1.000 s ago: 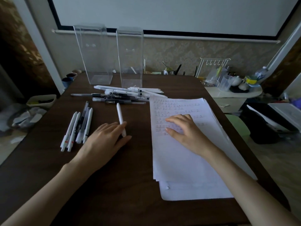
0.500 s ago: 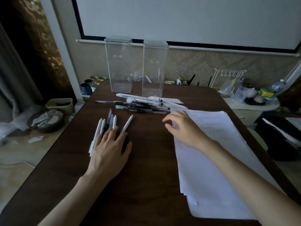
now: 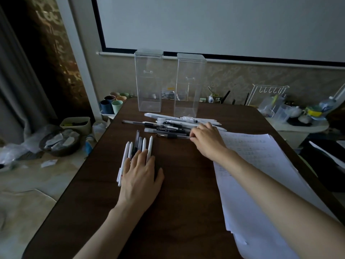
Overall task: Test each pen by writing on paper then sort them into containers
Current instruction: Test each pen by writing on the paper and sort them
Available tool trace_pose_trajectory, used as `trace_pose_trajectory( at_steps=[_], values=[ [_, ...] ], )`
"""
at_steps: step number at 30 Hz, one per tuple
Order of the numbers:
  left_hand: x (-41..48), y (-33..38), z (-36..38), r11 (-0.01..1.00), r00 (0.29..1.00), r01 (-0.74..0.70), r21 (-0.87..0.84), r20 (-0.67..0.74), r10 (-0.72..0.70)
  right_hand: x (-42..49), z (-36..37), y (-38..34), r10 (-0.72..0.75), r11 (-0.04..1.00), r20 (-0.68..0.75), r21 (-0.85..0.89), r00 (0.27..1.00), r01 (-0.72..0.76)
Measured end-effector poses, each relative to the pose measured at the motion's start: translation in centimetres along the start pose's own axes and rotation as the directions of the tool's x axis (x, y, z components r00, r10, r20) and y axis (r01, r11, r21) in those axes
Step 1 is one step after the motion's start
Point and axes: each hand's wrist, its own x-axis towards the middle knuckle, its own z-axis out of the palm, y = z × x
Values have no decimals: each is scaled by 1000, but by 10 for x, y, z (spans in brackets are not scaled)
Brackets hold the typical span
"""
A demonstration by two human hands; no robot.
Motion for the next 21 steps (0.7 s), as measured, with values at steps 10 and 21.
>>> trace_pose_trajectory(
  at_steps=[10,21],
  values=[
    [8,45,-11,930,928,-367,-18,-82,365,-110,-64,29,18,721,98,688,995,-81],
    [25,128,26,794,866,-411,-448,80,494,-143,-57,67,218,158,38,985,975,-74]
  ],
)
